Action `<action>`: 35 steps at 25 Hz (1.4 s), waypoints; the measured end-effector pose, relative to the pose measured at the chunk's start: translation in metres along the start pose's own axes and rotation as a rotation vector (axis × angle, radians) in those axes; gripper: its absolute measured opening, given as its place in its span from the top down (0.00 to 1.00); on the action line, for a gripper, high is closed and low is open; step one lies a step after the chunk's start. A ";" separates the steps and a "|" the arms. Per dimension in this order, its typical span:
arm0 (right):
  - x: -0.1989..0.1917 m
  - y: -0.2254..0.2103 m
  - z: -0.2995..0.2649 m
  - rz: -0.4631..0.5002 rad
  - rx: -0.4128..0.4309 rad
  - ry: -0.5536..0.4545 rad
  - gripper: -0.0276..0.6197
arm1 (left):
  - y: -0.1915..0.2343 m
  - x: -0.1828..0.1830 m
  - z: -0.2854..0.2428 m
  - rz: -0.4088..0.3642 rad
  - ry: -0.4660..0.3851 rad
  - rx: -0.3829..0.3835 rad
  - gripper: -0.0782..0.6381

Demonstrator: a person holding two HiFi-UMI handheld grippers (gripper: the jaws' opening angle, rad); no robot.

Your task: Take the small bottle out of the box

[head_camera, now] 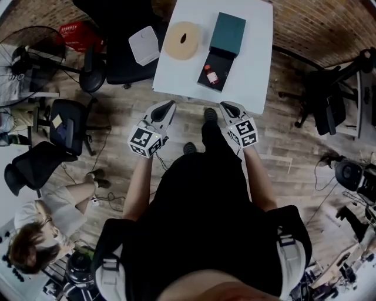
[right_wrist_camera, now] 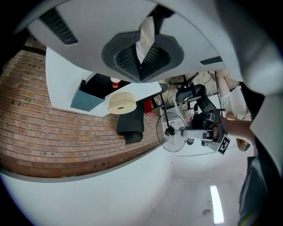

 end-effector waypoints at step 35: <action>0.017 -0.103 -0.092 0.059 0.248 0.095 0.96 | 0.034 0.034 -0.085 0.058 0.014 0.162 0.86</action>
Point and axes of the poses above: the fingertips, and each gripper's own axes: z backward along the fingers, y to its left, x out of its top, the point moved 9 cm from there along z, backward along the fingers, and after that the axes turned 3 degrees about z, right-handed, at the moved point
